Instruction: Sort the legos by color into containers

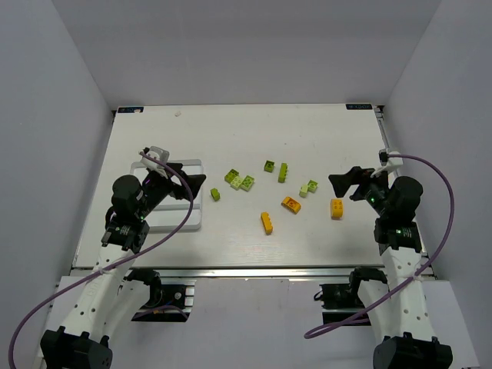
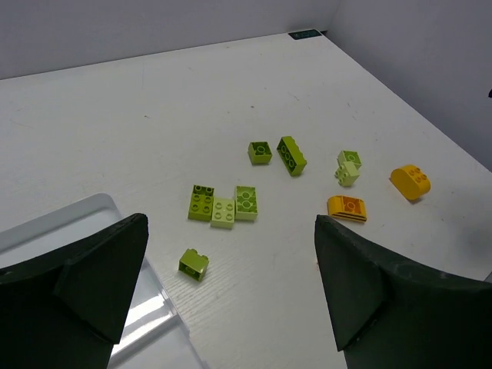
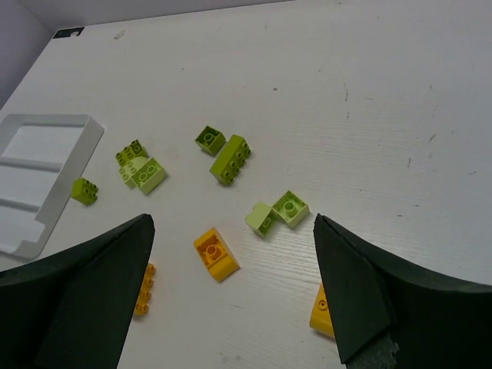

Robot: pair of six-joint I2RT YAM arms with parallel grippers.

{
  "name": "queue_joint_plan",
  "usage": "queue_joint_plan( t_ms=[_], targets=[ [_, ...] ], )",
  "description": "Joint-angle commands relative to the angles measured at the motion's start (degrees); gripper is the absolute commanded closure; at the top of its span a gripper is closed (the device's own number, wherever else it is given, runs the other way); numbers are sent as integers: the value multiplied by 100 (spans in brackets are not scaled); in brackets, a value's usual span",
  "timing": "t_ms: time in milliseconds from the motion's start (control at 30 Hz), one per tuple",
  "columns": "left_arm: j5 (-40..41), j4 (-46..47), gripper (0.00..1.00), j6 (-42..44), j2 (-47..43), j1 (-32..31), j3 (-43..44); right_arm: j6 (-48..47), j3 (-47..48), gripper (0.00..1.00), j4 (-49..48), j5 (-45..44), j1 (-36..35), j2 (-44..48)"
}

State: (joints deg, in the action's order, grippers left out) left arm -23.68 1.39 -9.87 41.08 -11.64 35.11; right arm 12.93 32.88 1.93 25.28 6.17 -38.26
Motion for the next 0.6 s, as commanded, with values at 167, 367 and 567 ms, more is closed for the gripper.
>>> queue_joint_plan(
  t_ms=[167,367,567],
  targets=[
    [-277,134,3,64,58,-14,-40,-1229,-265,11,-352,1751,-64,108],
    [-313,239,78,-15,180,-14,-75,-3037,-503,11,183,3129,-64,223],
    [-155,213,38,-190,654,-67,39,-2744,-432,23,167,2396,-99,65]
  ],
)
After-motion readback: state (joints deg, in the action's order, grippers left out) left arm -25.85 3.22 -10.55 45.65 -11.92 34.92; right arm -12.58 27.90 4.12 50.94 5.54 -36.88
